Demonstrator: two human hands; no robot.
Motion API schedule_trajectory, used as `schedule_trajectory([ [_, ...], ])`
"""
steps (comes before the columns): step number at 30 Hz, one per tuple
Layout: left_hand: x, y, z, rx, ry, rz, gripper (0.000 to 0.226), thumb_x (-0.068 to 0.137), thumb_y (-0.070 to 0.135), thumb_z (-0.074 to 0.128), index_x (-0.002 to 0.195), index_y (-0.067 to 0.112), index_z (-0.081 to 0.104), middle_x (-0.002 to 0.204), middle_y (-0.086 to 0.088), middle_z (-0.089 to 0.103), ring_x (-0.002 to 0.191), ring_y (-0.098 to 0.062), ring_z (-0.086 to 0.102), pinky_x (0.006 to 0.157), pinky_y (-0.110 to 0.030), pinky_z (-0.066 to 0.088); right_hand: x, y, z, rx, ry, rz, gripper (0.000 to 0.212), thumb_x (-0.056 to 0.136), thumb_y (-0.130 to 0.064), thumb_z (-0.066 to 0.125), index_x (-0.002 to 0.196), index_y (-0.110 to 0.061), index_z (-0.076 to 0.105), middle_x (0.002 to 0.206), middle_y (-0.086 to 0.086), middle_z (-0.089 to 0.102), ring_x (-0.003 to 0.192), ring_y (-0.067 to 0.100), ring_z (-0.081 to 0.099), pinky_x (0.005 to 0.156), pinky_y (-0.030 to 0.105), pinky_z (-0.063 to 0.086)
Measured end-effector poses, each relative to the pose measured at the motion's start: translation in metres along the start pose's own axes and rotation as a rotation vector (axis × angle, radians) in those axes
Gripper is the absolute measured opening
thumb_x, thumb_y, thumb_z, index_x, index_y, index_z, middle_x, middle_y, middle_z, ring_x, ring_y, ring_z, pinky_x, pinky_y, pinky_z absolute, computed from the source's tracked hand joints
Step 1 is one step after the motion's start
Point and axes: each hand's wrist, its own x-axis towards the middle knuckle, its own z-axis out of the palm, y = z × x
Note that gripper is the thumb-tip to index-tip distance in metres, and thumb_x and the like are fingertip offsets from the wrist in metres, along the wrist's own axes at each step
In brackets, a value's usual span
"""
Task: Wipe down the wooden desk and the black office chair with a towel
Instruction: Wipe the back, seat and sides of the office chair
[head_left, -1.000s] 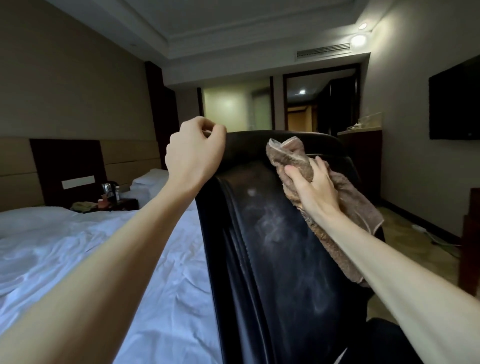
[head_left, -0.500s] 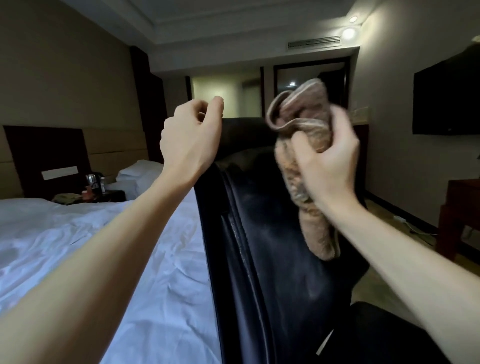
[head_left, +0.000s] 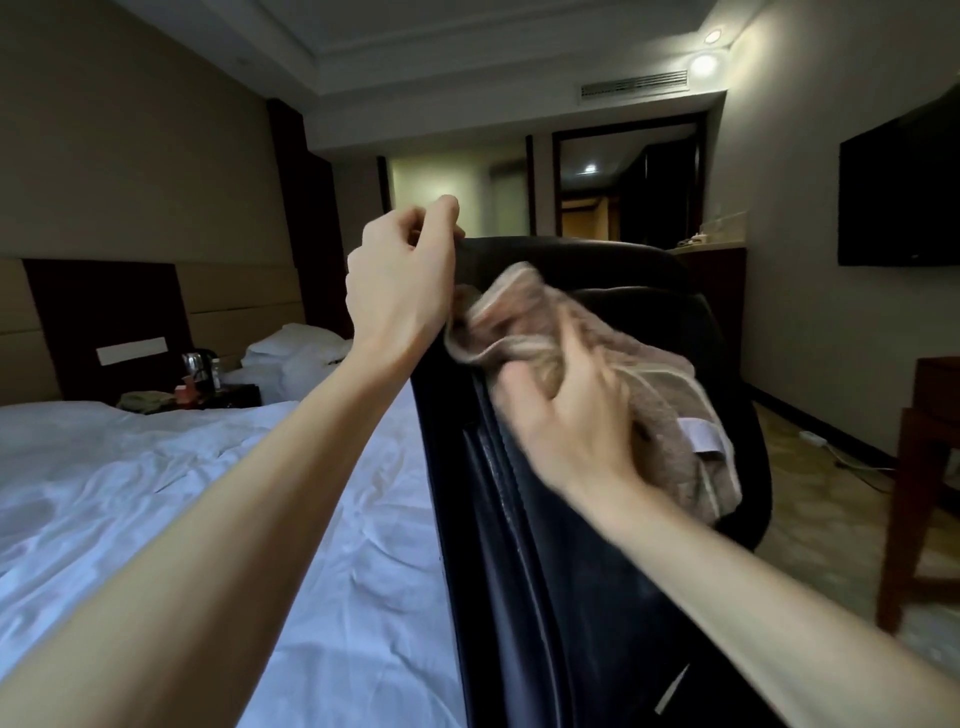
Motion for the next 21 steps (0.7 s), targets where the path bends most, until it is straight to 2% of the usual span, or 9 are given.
schedule_trajectory([
  [2,0.003,-0.003,0.002,-0.034,-0.021,-0.022,0.04,0.083,0.056,0.047,0.072,0.03,0.075,0.072,0.016,0.071,0.073,0.004,0.062,0.069,-0.026,0.042,-0.027,-0.018,0.009,0.03,-0.027,-0.208,0.074,0.083,-0.046,0.055,0.152,-0.02,0.047,0.157,0.004,0.048,0.147,0.016,0.033,0.122,0.034,0.023],
  [4,0.007,-0.009,0.002,-0.09,-0.026,-0.046,0.039,0.082,0.055,0.047,0.071,0.031,0.076,0.075,0.018,0.072,0.072,0.007,0.061,0.07,-0.024,0.043,-0.028,-0.021,0.011,0.047,-0.049,-0.355,0.066,0.082,-0.04,0.062,0.145,-0.024,0.053,0.153,-0.002,0.054,0.143,0.012,0.042,0.123,0.037,0.031],
  [6,0.006,-0.017,0.005,-0.09,-0.068,-0.002,0.03,0.087,0.047,0.051,0.074,0.034,0.075,0.08,0.02,0.073,0.082,0.004,0.064,0.079,-0.027,0.049,-0.014,-0.007,0.0,0.117,-0.006,-0.386,0.065,0.078,-0.024,0.07,0.142,-0.022,0.058,0.147,-0.006,0.06,0.135,0.013,0.055,0.112,0.042,0.047],
  [9,0.005,-0.026,0.011,-0.001,-0.084,0.088,0.017,0.091,0.04,0.054,0.088,0.039,0.07,0.091,0.024,0.071,0.089,0.003,0.064,0.082,-0.03,0.051,0.016,0.029,-0.023,0.068,0.191,-0.42,0.07,0.077,-0.012,0.075,0.144,-0.013,0.056,0.145,-0.001,0.061,0.131,0.014,0.059,0.107,0.044,0.051],
  [12,0.005,-0.039,0.018,0.007,-0.077,0.097,0.021,0.094,0.037,0.051,0.107,0.039,0.068,0.103,0.026,0.068,0.095,0.004,0.062,0.083,-0.028,0.048,0.039,0.068,-0.041,-0.174,0.241,-0.359,0.087,0.077,-0.034,0.075,0.153,-0.016,0.038,0.151,-0.004,0.052,0.141,0.009,0.045,0.121,0.058,0.03],
  [14,0.004,-0.045,0.023,-0.022,-0.075,0.089,0.024,0.098,0.037,0.053,0.117,0.035,0.067,0.103,0.027,0.066,0.095,0.008,0.06,0.088,-0.026,0.048,0.051,0.093,-0.045,-0.375,0.118,-0.169,0.097,0.083,-0.051,0.069,0.162,-0.022,0.02,0.165,0.002,0.033,0.156,0.019,0.021,0.125,0.063,-0.001],
  [15,0.003,-0.048,0.024,-0.045,-0.075,0.076,0.025,0.099,0.037,0.053,0.119,0.033,0.067,0.102,0.026,0.065,0.093,0.012,0.059,0.09,-0.025,0.048,0.053,0.101,-0.042,-0.395,0.029,-0.032,0.095,0.089,-0.057,0.064,0.163,-0.026,0.015,0.17,0.004,0.022,0.159,0.022,0.012,0.124,0.062,-0.007],
  [17,0.003,-0.05,0.028,-0.082,-0.078,0.051,0.025,0.101,0.035,0.053,0.121,0.031,0.067,0.106,0.024,0.065,0.098,0.011,0.06,0.097,-0.026,0.049,0.049,0.102,-0.03,-0.328,-0.051,0.133,0.091,0.094,-0.062,0.055,0.165,-0.024,0.012,0.172,0.005,0.014,0.158,0.025,0.012,0.126,0.057,0.0],
  [21,0.005,-0.055,0.03,-0.103,-0.028,0.05,0.024,0.099,0.033,0.054,0.118,0.029,0.069,0.105,0.024,0.066,0.105,0.002,0.062,0.099,-0.027,0.05,0.005,0.071,-0.006,-0.151,0.034,-0.105,0.083,0.082,-0.048,0.055,0.156,-0.012,0.042,0.159,0.012,0.045,0.149,0.028,0.033,0.124,0.049,0.026],
])
